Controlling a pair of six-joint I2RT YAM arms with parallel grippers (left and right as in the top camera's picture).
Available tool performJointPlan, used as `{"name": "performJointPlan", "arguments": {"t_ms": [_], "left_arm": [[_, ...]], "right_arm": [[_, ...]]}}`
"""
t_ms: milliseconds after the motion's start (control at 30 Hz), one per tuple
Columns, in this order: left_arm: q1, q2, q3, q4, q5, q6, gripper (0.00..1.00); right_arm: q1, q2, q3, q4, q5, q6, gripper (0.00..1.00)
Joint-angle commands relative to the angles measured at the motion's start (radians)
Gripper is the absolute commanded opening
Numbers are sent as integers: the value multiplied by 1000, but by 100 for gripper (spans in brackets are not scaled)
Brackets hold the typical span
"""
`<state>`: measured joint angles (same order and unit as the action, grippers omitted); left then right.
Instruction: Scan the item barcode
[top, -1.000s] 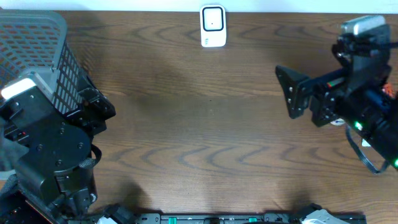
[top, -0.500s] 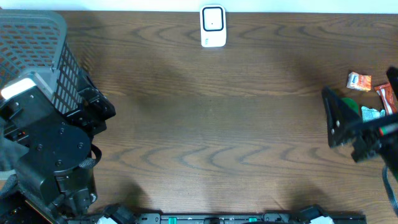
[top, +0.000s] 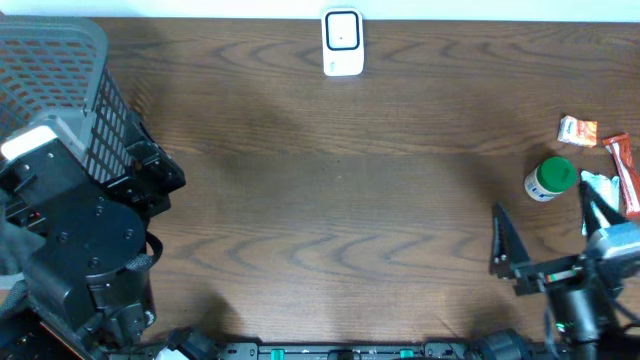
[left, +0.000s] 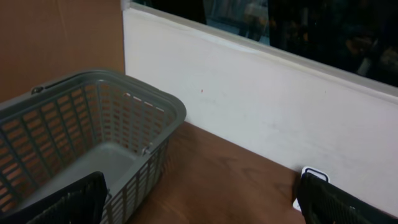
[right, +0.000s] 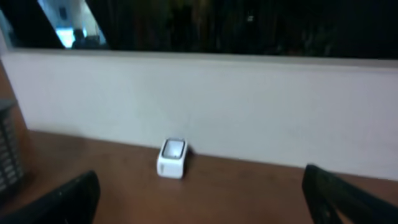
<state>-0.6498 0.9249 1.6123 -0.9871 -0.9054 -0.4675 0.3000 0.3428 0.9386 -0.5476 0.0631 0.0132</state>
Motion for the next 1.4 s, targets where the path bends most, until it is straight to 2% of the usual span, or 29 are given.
{"name": "performJointPlan", "arguments": {"t_ms": [0,233,433,533,867,1367], "left_arm": [[3,2,0,0,-24,-1,98],[3,2,0,0,-24,-1,98],[3,2,0,0,-24,-1,98],[3,2,0,0,-24,-1,98],[3,2,0,0,-24,-1,98],[3,2,0,0,-24,-1,98]], "right_arm": [[-19,-103,-201,90,-2,-10,99],[-20,-214,-486,289,-2,-10,99],[-32,-289,-645,417,-2,-10,99],[-50,-339,-687,425,-2,-10,99],[-100,-337,-726,427,-9,-11,99],[-166,-337,-917,488,-111,1,99]]}}
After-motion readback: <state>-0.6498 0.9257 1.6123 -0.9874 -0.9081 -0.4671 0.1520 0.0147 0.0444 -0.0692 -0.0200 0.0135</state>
